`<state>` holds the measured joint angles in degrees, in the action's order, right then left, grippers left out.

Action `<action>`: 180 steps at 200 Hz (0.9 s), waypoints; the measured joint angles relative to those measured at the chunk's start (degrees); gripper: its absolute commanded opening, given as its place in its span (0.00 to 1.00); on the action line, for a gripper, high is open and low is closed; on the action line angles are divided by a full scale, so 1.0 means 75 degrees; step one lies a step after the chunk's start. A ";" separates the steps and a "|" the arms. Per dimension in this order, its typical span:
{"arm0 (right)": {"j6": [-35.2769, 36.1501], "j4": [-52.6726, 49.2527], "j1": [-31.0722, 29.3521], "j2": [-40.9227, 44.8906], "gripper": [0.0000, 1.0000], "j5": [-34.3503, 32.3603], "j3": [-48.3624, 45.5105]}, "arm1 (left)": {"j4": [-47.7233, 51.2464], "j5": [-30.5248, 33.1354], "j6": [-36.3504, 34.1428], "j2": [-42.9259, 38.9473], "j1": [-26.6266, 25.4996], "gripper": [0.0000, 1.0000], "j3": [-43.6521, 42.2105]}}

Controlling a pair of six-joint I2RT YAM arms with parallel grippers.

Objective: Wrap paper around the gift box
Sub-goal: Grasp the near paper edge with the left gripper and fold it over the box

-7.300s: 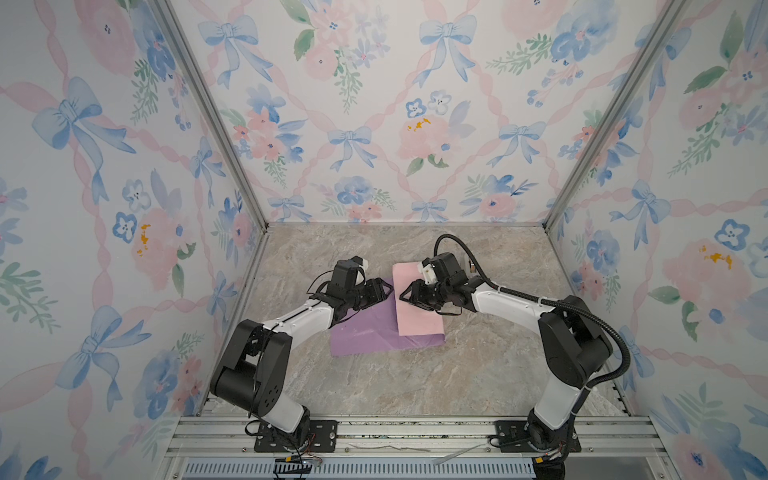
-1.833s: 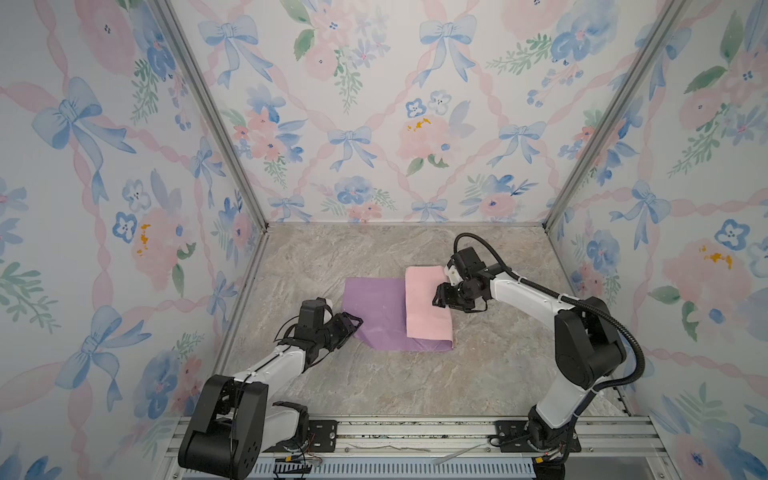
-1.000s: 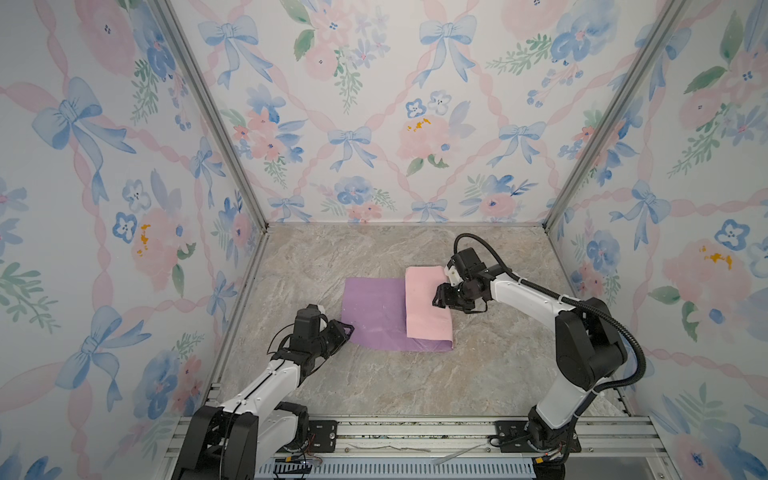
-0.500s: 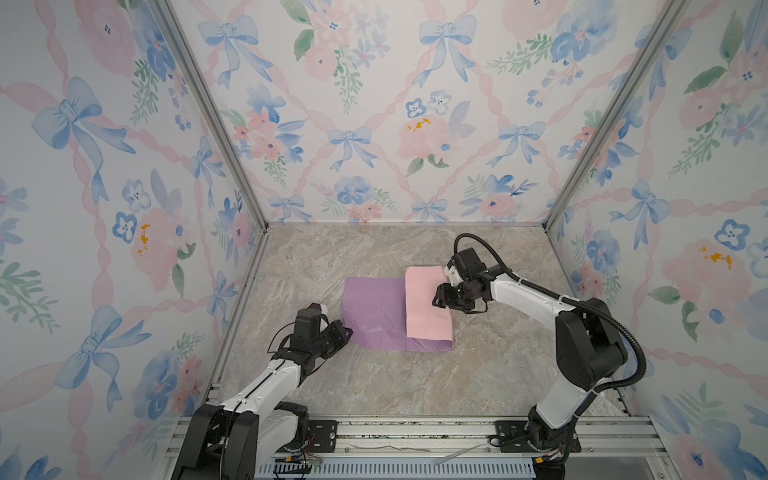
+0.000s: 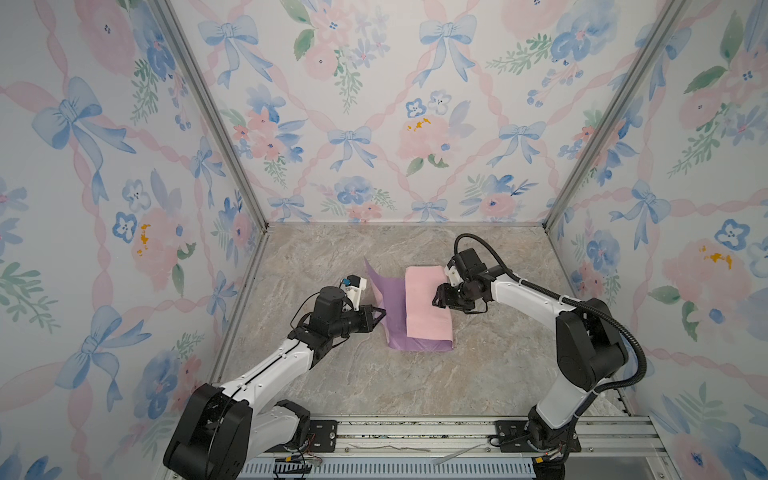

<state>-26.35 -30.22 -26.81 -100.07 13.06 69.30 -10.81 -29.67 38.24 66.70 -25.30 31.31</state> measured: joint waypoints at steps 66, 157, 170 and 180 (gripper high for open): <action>0.0003 0.0006 0.0000 0.0000 0.58 0.0009 -0.0003 | -0.0064 -0.0519 -0.0723 0.1478 -0.1274 0.00 0.1040; -0.0003 0.0201 0.0026 0.0096 0.60 0.0090 -0.0157 | 0.0428 -0.0542 -0.0903 0.3281 -0.1743 0.00 0.2215; -0.0020 0.0306 0.0038 0.0134 0.61 0.0131 -0.0236 | 0.0533 -0.0542 -0.0903 0.3448 -0.1743 0.00 0.2282; -0.0032 0.0408 0.0073 0.0178 0.62 0.0207 -0.0315 | 0.0629 -0.0545 -0.0906 0.3532 -0.1743 0.00 0.2294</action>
<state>-26.59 -27.16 -26.26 -98.74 14.61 66.94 -6.09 -33.76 31.44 93.19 -38.37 48.51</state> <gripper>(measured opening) 0.607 0.047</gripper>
